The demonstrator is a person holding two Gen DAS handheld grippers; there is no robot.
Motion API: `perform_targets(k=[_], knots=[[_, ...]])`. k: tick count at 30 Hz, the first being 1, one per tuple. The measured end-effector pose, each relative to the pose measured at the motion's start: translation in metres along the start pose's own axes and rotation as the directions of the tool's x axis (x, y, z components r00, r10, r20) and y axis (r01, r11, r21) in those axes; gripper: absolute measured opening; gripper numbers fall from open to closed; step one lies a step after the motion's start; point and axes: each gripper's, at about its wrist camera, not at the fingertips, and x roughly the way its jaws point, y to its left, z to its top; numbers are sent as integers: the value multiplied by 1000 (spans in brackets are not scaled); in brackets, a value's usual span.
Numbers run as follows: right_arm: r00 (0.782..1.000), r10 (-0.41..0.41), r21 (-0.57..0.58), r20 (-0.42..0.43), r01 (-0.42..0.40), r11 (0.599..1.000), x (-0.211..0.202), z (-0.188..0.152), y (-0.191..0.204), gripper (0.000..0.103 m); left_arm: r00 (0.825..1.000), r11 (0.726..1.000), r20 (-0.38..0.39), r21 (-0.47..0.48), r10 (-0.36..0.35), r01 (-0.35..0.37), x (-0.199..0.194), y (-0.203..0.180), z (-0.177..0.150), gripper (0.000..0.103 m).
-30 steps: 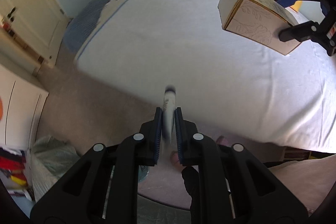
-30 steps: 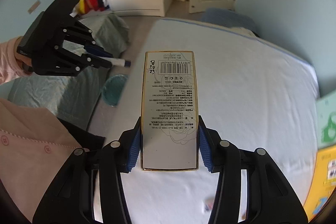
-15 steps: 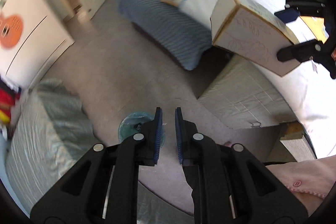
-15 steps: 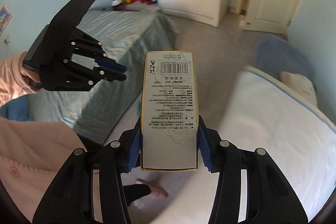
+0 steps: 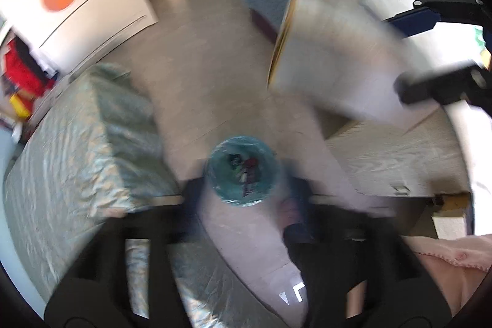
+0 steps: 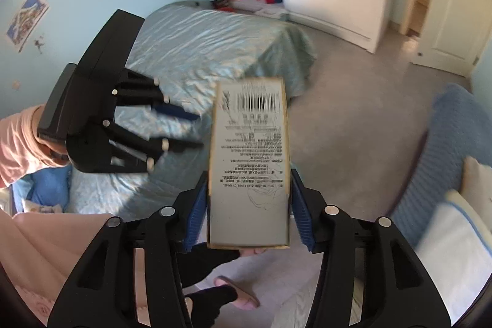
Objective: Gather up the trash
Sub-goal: 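Carry the tube and cream box over the teal bin and release both, then move both open grippers back toward the white bed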
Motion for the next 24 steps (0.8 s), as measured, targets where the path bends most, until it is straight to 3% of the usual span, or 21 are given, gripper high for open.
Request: perform_targets(k=[1, 3, 8, 15, 24], knots=[[1000, -16, -6, -4, 15, 1000, 6, 5, 0, 91, 1000, 1000, 7, -15, 17, -17, -1, 5, -3, 83], [1000, -19, -6, -17, 19, 1000, 15, 12, -2, 91, 999, 998, -18, -47, 51, -52, 3, 19, -6, 96], [1000, -7, 15, -21, 7, 1000, 19, 19, -3, 91, 992, 990, -69, -92, 103, -109, 10, 38, -18, 96], [1000, -16, 37, -20, 17, 999, 12, 14, -5, 91, 993, 991, -70, -88, 94, -100, 8, 32, -17, 96], [996, -84, 175, 25, 79, 981, -35, -38, -21, 91, 999, 999, -24, 12, 47, -47, -3, -12, 3, 96]])
